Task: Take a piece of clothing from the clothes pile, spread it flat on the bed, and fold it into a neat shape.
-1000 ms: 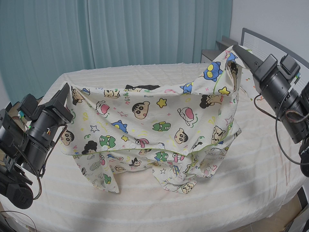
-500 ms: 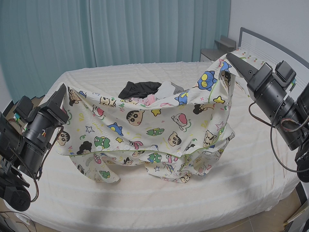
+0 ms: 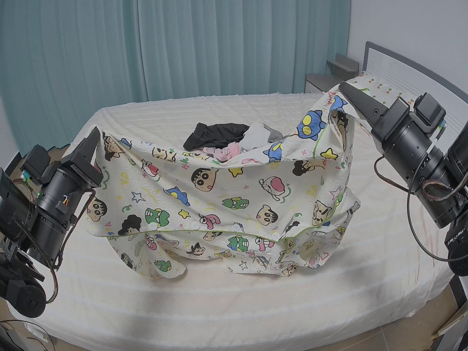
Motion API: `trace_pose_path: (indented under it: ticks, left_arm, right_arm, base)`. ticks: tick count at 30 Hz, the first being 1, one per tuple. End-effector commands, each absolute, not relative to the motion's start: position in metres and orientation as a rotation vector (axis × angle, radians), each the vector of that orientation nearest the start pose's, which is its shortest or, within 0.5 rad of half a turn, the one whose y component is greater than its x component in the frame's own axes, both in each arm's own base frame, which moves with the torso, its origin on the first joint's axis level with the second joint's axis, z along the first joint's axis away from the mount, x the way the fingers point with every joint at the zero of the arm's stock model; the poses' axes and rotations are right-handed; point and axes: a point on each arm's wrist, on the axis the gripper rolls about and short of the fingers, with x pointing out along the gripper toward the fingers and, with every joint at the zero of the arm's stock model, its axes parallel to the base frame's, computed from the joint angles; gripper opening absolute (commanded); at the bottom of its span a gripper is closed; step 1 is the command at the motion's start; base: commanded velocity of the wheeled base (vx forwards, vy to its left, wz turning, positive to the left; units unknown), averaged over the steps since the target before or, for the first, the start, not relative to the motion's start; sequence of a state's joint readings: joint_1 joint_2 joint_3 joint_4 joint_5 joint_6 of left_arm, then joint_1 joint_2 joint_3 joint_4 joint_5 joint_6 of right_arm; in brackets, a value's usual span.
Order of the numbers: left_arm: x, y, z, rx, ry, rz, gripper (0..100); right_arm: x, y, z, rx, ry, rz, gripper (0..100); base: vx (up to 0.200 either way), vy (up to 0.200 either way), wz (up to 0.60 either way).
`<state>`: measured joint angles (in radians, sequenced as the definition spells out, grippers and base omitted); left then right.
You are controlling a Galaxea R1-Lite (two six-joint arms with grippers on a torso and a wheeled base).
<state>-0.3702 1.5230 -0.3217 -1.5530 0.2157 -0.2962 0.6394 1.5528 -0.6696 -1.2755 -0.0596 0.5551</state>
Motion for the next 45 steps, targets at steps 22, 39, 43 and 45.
trace_pose_path:
  ticks: [22,39,43,45]
  left_arm:
    - [0.200,-0.070,0.202,-0.384,-0.341,-0.191,0]
    - [0.196,-0.068,0.206,-0.365,-0.359,-0.187,0]
    - [0.196,-0.068,0.206,-0.366,-0.359,-0.188,0]
    - [0.196,-0.069,0.205,-0.366,-0.356,-0.187,0]
  right_arm:
    - [0.206,0.159,0.250,0.670,-0.192,0.687,0]
    - [0.205,0.159,0.250,0.670,-0.193,0.689,0]
    - [0.202,0.160,0.252,0.672,-0.194,0.700,0]
    - [0.199,0.162,0.252,0.675,-0.193,0.714,0]
  base:
    - [0.000,0.200,0.00]
    - [0.000,0.176,0.00]
    - [0.000,0.000,0.00]
    - [0.000,0.000,0.00]
